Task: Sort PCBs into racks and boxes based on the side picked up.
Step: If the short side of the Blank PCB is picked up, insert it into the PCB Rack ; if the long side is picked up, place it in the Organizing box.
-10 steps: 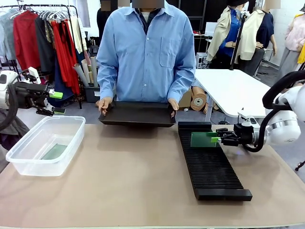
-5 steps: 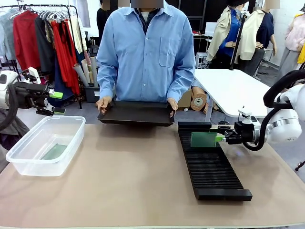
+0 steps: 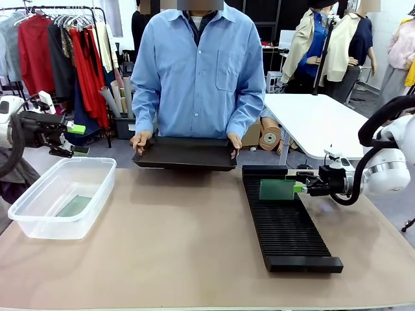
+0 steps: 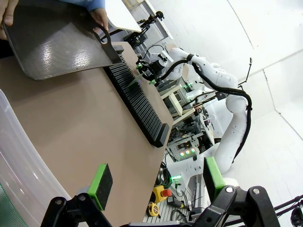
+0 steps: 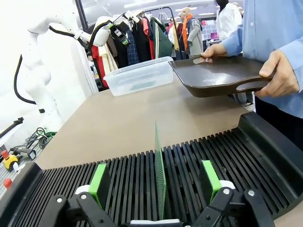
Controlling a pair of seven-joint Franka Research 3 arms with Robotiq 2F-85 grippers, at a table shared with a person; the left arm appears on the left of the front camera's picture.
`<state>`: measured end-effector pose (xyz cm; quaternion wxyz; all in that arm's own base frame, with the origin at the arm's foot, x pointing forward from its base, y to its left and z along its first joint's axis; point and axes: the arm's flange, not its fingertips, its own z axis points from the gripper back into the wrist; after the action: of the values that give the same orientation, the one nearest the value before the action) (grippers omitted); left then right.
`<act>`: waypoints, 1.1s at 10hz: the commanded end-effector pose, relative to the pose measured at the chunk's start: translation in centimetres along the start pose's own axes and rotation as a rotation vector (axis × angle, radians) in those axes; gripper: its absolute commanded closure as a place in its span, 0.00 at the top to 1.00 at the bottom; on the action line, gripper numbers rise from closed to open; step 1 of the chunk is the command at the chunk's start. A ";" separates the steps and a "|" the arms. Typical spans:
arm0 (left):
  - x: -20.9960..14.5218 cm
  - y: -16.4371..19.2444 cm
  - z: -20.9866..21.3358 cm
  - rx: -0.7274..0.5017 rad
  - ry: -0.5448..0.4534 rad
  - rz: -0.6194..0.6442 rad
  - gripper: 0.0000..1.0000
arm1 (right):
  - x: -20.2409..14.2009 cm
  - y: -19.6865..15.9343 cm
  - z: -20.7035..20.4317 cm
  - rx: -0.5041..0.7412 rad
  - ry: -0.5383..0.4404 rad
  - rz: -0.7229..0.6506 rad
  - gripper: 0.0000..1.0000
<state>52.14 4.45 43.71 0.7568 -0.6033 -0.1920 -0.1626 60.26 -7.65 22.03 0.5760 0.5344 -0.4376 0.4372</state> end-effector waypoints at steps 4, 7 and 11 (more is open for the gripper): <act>0.1 -0.2 0.1 0.000 -0.002 -0.003 1.00 | 0.2 0.1 -0.1 0.001 0.000 0.010 1.00; 0.1 -0.2 0.1 0.000 -0.002 -0.003 1.00 | 0.2 0.1 -0.1 0.001 0.000 0.010 1.00; 0.1 -0.2 0.1 0.000 -0.002 -0.003 1.00 | 0.2 0.1 -0.1 0.001 0.000 0.010 1.00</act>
<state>52.14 4.45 43.71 0.7568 -0.6033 -0.1920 -0.1626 60.26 -7.67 22.03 0.5761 0.5343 -0.4376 0.4371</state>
